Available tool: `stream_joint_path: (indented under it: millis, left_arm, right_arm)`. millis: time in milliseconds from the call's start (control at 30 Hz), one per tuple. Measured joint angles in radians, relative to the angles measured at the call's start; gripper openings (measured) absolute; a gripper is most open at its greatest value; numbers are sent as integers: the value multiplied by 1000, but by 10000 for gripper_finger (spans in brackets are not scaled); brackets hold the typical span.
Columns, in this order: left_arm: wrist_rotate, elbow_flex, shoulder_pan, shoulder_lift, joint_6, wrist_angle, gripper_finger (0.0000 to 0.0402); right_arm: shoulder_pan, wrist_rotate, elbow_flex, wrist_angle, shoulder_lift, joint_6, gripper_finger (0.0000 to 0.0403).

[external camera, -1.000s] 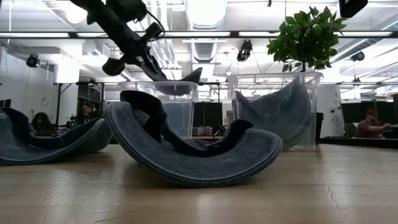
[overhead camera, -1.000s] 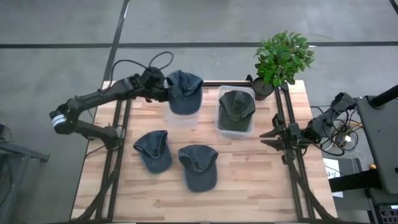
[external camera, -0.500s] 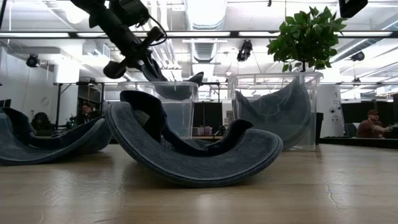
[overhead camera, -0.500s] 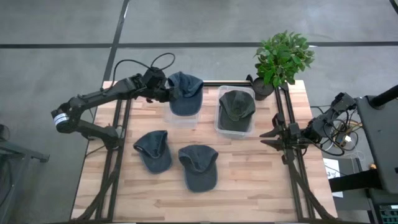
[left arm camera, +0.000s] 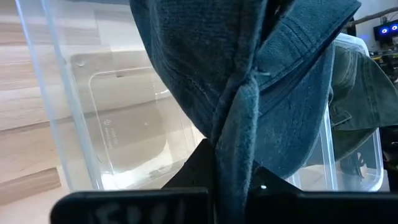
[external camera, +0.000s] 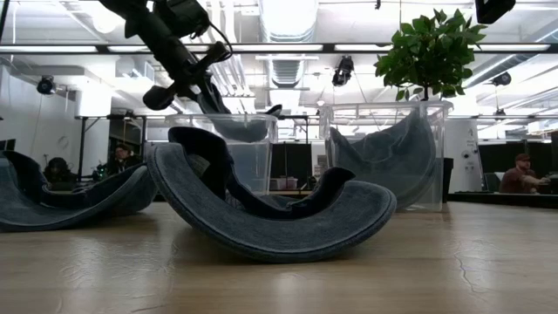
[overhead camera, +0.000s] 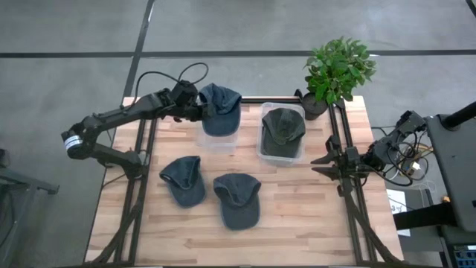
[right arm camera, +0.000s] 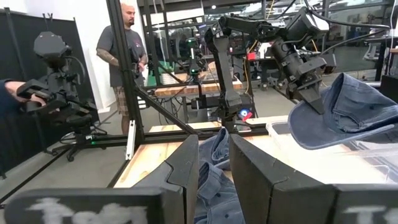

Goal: Pick & Place hat
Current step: Put the bottom gray cap into the left transparent bin

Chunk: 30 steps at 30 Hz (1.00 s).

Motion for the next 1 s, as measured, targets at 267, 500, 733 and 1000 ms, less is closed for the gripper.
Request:
stream_joint_path:
  millis: [267,500,733,1000]
  left_arm:
    - [0,0,0,0,8,-1,73]
    - [0,0,0,0,8,-32,113]
    - [3,0,0,0,13,-62,117]
    - [31,0,0,-8,32,-63,117]
  right_arm:
    - [0,0,0,0,0,0,86]
    - [0,-1,0,0,0,0,86]
    - [0,-1,0,0,0,0,86]
    - [0,-3,0,0,0,0,86]
